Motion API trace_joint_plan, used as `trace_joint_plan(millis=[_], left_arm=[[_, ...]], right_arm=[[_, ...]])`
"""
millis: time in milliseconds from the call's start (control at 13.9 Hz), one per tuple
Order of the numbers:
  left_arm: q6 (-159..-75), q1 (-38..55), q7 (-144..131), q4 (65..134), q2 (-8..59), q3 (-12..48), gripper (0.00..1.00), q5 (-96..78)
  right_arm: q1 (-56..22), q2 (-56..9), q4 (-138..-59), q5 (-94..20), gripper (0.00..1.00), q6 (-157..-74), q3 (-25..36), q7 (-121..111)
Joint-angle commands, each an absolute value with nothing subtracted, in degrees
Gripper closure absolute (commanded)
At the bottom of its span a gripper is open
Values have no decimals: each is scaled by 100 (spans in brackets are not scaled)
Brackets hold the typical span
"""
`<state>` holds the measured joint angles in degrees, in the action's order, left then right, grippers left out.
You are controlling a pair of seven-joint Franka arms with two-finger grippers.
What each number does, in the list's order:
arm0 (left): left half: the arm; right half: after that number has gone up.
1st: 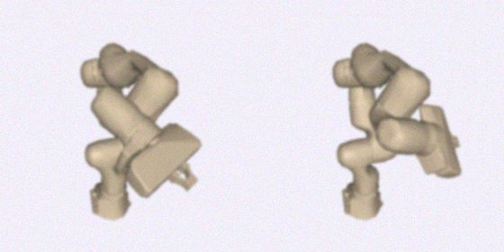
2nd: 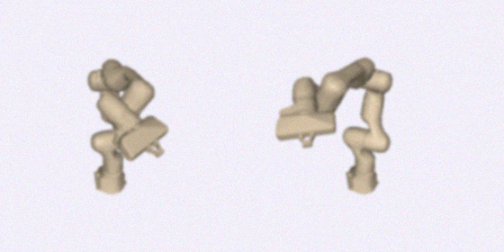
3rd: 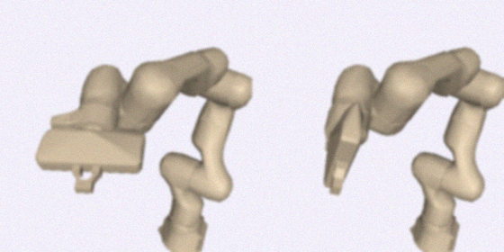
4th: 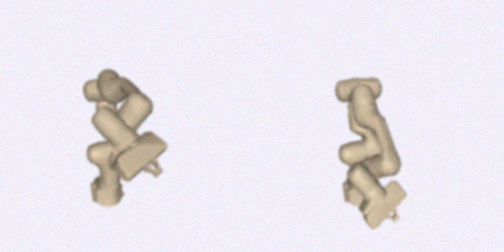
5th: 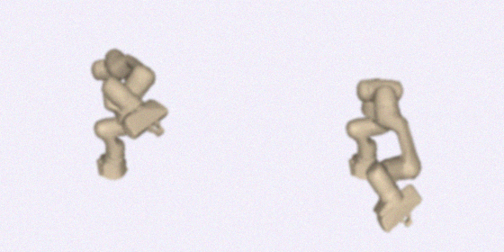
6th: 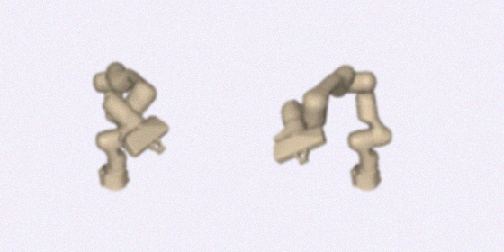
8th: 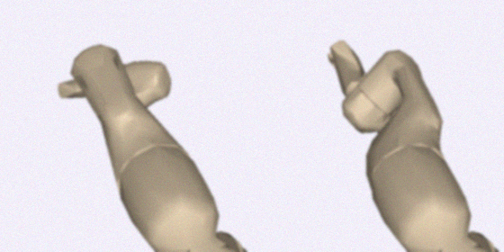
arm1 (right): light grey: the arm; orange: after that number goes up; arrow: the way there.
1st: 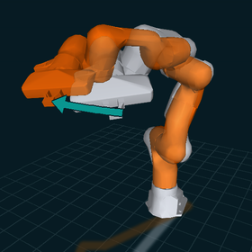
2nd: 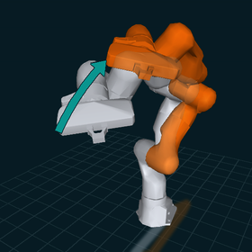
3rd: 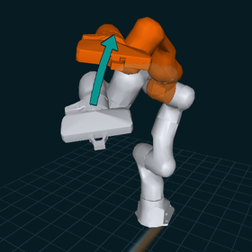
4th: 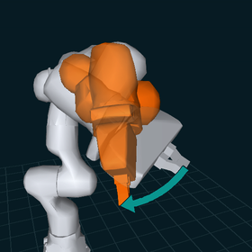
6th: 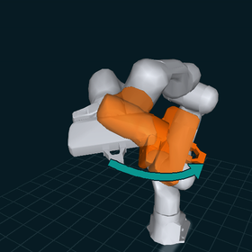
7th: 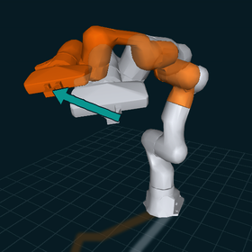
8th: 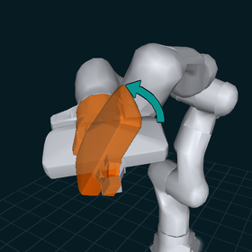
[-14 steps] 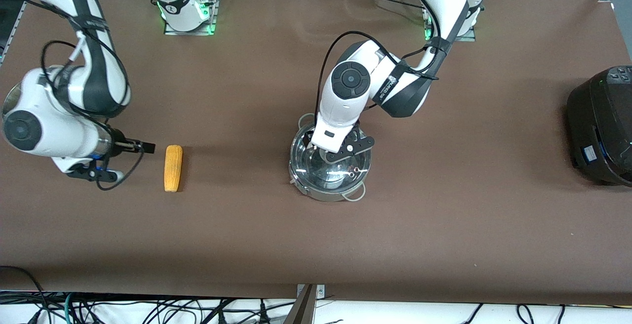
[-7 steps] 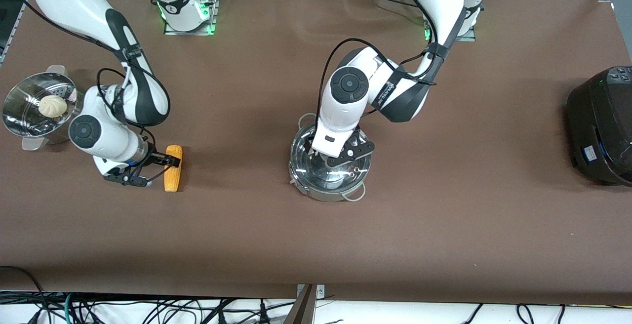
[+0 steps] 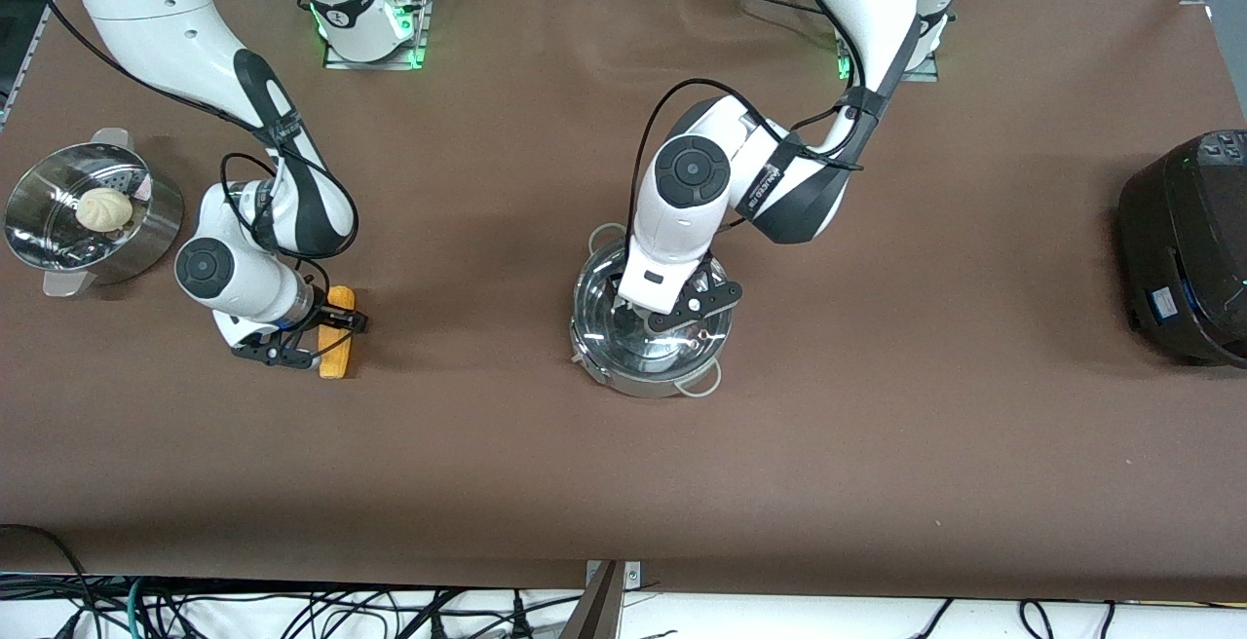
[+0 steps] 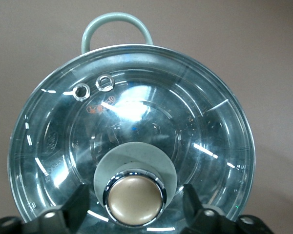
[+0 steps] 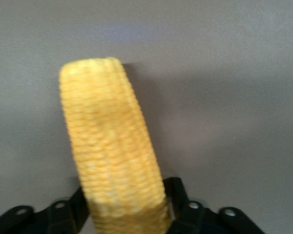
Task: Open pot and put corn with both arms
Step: 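Grasp the lid knob with the left gripper while the right gripper grasps the corn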
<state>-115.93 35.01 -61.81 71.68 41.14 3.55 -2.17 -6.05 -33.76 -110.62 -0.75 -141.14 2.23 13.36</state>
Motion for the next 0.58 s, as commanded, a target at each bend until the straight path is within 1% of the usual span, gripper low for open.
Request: trace_joint_plan(millis=[0,72,144,216,288,359,431,503], left_arm=[[-11575,3524,-6240,6970,4227,334,31,-53],[-11575,3524,-6240,6970,4219,334,35,-53],[-11566,3524,-6249,6970,4219,343,45,-53],[-11566,3533,-6249,6970,4219,343,57,-44],[-11566,3533,-6249,6970,4219,343,72,-53],[-11566,3533,-6249,6970,4219,343,83,-44],[-11566,3533,-6258,6970,4210,343,99,-44],[-11558,3533,-6258,6970,4184,343,100,-35]], right_arm=[[-641,-3296,-11162,0,91,-14177,229,1362],[-642,-3270,-11127,0,91,-14168,229,1354],[-650,-3235,-11110,9,91,-14142,229,1354],[-650,-3191,-11083,9,91,-14142,229,1319],[-650,-3112,-11031,0,91,-14098,220,1318],[-659,-3024,-10926,0,91,-13880,211,1336],[-650,-3006,-10716,-9,91,-13478,133,1362],[-650,-2962,-10470,-9,91,-13013,114,1388]])
